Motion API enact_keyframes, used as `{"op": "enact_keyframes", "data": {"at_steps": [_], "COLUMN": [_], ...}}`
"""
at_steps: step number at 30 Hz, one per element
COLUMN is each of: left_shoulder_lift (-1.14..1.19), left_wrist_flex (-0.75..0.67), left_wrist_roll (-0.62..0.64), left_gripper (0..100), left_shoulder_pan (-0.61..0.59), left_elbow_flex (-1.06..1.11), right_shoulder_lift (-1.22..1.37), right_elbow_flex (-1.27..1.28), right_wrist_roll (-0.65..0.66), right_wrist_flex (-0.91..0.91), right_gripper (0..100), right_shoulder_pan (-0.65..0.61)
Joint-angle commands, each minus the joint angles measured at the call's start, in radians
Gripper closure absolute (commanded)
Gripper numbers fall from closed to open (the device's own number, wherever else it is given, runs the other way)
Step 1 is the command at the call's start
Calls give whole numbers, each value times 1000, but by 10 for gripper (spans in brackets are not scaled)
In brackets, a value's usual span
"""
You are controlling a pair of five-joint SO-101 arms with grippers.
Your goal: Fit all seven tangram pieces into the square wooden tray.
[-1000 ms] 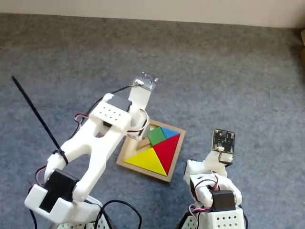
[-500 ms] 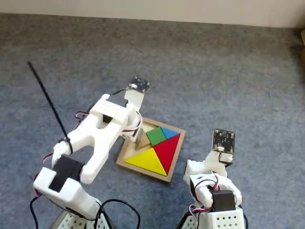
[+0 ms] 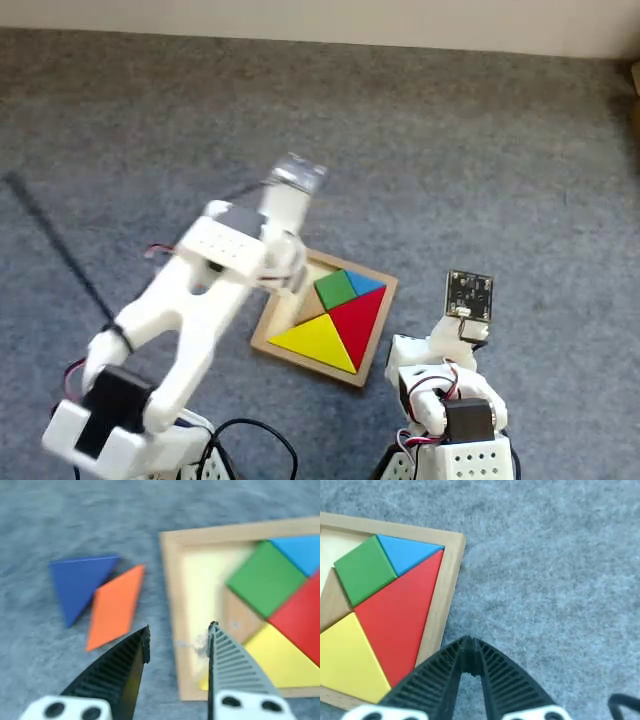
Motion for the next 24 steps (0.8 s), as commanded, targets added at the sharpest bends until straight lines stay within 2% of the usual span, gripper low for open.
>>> {"op": "enact_keyframes", "data": {"at_steps": [1, 8, 12, 24], "left_shoulder_lift": [-101, -61, 59, 371], "left_wrist_flex": [2, -12, -80, -35], "left_wrist_roll": [-87, -192, -187, -186], "left_gripper": [806, 790, 702, 732], "left_shoulder_pan": [-142, -289, -295, -289], "left_elbow_flex": [22, 27, 16, -220], "right_shoulder_lift": [-21, -21, -21, -21], "right_elbow_flex": [153, 153, 153, 153], "right_wrist_roll": [-9, -9, -9, -9], "right_wrist_flex": [8, 8, 8, 8], "right_gripper": [992, 992, 992, 992], "right_shoulder_pan": [-10, -10, -10, -10]}}
